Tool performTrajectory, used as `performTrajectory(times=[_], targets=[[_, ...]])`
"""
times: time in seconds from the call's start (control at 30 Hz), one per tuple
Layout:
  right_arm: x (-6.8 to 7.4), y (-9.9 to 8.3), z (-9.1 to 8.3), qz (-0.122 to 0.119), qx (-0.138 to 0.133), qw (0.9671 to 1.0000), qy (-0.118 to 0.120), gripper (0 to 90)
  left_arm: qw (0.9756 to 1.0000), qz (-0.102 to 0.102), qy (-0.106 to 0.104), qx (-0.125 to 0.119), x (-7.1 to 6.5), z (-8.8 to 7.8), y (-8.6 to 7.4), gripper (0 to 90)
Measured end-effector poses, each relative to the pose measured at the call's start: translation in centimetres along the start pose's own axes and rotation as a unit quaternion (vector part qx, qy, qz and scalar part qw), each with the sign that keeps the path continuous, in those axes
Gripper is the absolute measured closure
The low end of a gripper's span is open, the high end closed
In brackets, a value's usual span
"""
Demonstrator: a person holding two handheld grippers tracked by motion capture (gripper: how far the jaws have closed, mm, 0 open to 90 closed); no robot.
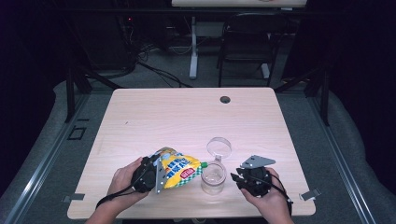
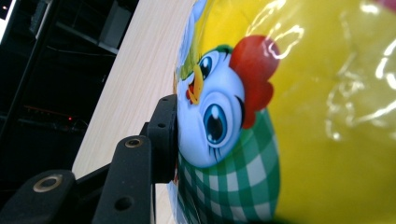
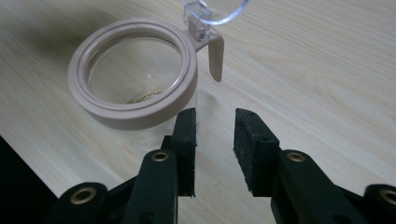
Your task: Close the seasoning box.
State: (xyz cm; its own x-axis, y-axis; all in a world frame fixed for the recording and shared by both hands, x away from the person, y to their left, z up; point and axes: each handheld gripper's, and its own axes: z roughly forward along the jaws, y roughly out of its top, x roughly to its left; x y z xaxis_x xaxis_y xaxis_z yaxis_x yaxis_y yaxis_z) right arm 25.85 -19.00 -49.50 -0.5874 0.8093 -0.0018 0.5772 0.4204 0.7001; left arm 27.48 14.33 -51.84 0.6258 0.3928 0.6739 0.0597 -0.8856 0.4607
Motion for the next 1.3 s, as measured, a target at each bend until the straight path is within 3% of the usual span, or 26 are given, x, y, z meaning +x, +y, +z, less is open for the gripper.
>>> performTrajectory(times=[0.47,0.57,0.9,1.3], targets=[[1.4,1.7,-1.5,-0.041,-0.018,0.9990,0.000,70.6,0.9999,0.012,-0.001,0.000,0.1,0.2,0.8,58.1],[1.6,1.8,-1.6,-0.050,-0.023,0.9985,-0.001,70.6,0.9998,0.021,-0.002,0.003,0.0,0.2,1.1,58.1],[2.2,1.9,-1.4,-0.065,-0.019,0.9977,0.005,70.5,0.9997,0.024,-0.007,0.001,-0.3,0.5,1.4,58.1],[3.7,2.8,-0.8,-0.117,-0.011,0.9930,0.002,65.4,0.9997,0.021,-0.011,0.003,-0.4,0.7,1.4,58.1]])
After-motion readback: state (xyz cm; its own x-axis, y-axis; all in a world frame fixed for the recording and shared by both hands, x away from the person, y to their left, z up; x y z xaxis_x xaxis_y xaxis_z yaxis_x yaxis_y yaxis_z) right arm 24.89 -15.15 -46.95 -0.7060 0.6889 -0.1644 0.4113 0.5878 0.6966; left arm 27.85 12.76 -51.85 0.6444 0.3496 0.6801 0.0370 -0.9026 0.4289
